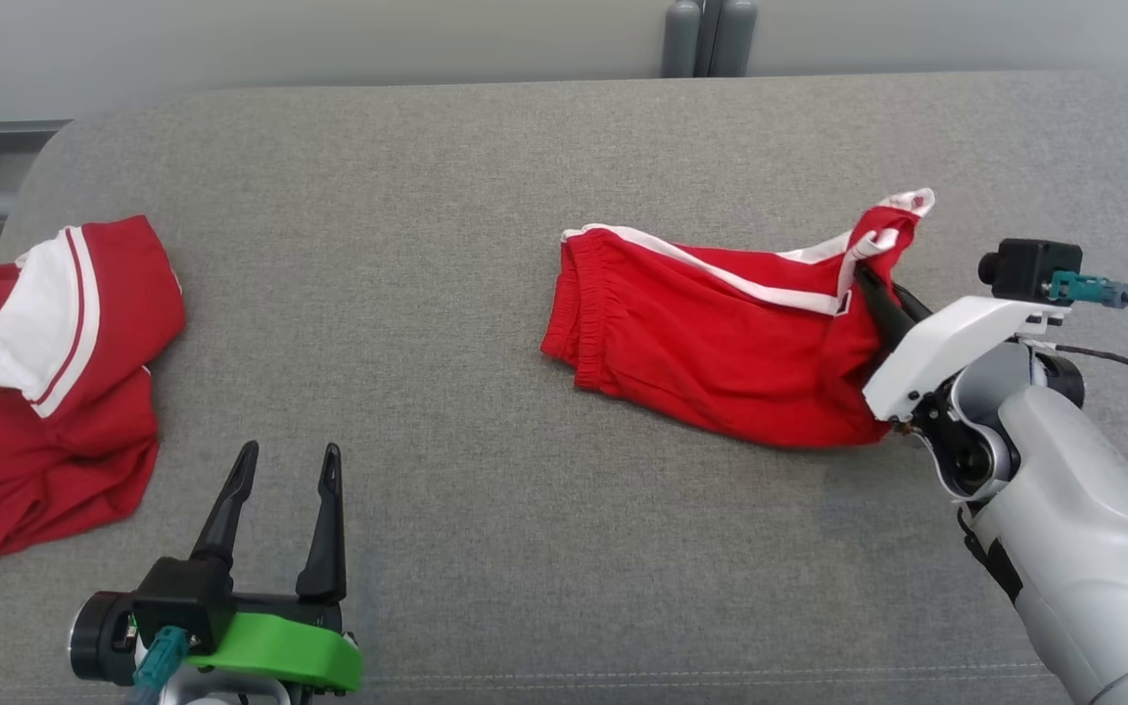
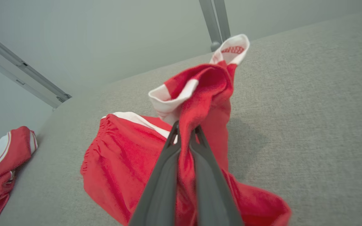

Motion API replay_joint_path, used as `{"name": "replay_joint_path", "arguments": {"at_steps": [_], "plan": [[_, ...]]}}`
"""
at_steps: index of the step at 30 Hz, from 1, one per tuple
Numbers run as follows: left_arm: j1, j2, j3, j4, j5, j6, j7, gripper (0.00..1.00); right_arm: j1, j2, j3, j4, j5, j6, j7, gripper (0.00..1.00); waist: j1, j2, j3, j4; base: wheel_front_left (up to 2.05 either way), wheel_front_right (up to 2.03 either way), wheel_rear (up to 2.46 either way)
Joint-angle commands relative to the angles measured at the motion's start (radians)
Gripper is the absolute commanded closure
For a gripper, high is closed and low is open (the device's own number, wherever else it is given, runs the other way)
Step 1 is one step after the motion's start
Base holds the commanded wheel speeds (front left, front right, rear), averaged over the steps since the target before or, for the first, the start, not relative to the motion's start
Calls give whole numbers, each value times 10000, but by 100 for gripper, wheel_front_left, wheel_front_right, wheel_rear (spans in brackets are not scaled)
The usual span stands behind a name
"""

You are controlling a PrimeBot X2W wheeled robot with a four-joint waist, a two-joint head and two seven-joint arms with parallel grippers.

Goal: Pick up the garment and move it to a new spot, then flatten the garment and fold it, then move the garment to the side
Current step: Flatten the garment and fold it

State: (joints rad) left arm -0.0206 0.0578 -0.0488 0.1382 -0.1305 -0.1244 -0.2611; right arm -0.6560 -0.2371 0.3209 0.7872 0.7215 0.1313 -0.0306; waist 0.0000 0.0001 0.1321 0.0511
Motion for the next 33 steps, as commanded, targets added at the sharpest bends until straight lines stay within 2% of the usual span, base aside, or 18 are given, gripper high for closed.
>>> {"name": "replay_joint_path", "arguments": {"at_steps": [1, 6, 11, 18, 33], "plan": [[-76, 8, -42, 55, -42, -53, -39, 0, 172, -18, 170, -605, 678, -10, 239, 100, 0, -1, -7, 60, 0, 0, 0], [-176, -20, -280, 155, -137, -48, -39, 0, 151, -14, 547, -1611, 1801, -8, 663, 100, 0, -1, -60, 366, 0, 0, 0], [-259, -47, -592, 256, -254, -46, -39, 0, -156, 201, 758, -1556, 2214, -7, 673, 100, 0, -1, -100, 793, 0, 0, 0], [-364, -68, -933, 362, -383, -20, -39, 0, -686, 707, 836, -548, 2240, -7, 397, 100, 0, -1, -85, 1301, 0, 0, 0], [-837, -74, -2007, 450, -874, 232, -39, 0, -2106, 1530, 869, 2874, 1981, -7, -828, 100, 0, -1, 376, 2278, 0, 0, 0]]}}
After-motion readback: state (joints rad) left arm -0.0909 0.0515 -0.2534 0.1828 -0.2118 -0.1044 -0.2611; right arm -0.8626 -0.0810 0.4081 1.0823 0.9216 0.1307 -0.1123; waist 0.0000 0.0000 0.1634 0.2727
